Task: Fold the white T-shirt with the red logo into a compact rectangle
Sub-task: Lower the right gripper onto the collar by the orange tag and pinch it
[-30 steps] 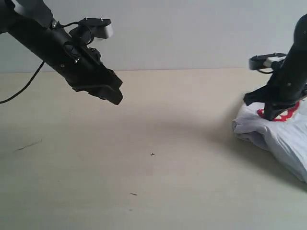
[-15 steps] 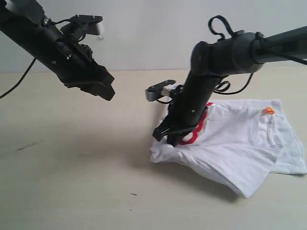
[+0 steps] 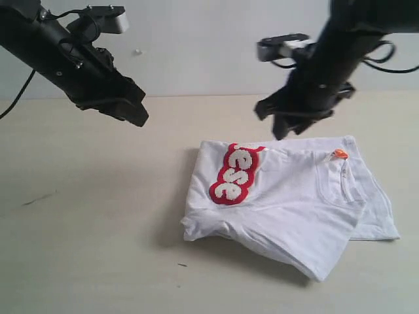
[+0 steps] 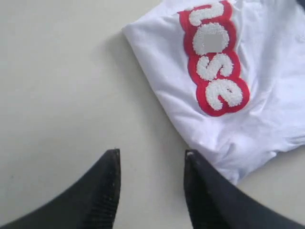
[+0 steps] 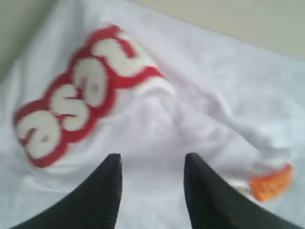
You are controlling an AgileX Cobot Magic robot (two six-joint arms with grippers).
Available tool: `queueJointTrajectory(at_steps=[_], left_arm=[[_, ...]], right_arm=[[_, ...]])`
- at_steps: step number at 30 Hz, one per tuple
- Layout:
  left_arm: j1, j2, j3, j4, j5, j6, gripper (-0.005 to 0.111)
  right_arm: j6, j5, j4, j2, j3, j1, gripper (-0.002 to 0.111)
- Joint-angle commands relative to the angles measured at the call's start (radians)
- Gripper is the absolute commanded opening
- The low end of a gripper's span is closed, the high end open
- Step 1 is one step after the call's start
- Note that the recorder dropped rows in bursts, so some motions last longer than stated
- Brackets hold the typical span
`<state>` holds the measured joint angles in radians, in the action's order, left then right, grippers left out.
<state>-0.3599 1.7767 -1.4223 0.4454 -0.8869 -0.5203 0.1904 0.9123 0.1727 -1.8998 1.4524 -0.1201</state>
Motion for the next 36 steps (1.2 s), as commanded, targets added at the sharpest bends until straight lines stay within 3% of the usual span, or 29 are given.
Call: queueJointTrajectory(at_steps=[1, 6, 17, 32, 36], left_arm=[[0.001, -0.011, 0.004, 0.024, -0.003, 0.005, 0.043], [0.001, -0.011, 0.004, 0.035, -0.011, 0.005, 0.043], [0.001, -0.005, 0.004, 0.036, 0.0, 0.001, 0.043], [0.001, -0.003, 0.004, 0.034, 0.0, 0.001, 0.043], [0.001, -0.003, 0.004, 0.034, -0.007, 0.001, 0.043]], right_arm=[[0.01, -0.043, 0.073, 0.031, -0.116, 0.188, 0.052], [0.176, -0.15, 0.22, -0.045, -0.227, 0.295, 0.057], [0.333, -0.272, 0.356, -0.203, -0.23, 0.295, 0.057], [0.422, -0.228, 0.462, -0.103, -0.23, 0.277, 0.025], [0.43, -0.23, 0.417, -0.122, -0.23, 0.244, 0.03]])
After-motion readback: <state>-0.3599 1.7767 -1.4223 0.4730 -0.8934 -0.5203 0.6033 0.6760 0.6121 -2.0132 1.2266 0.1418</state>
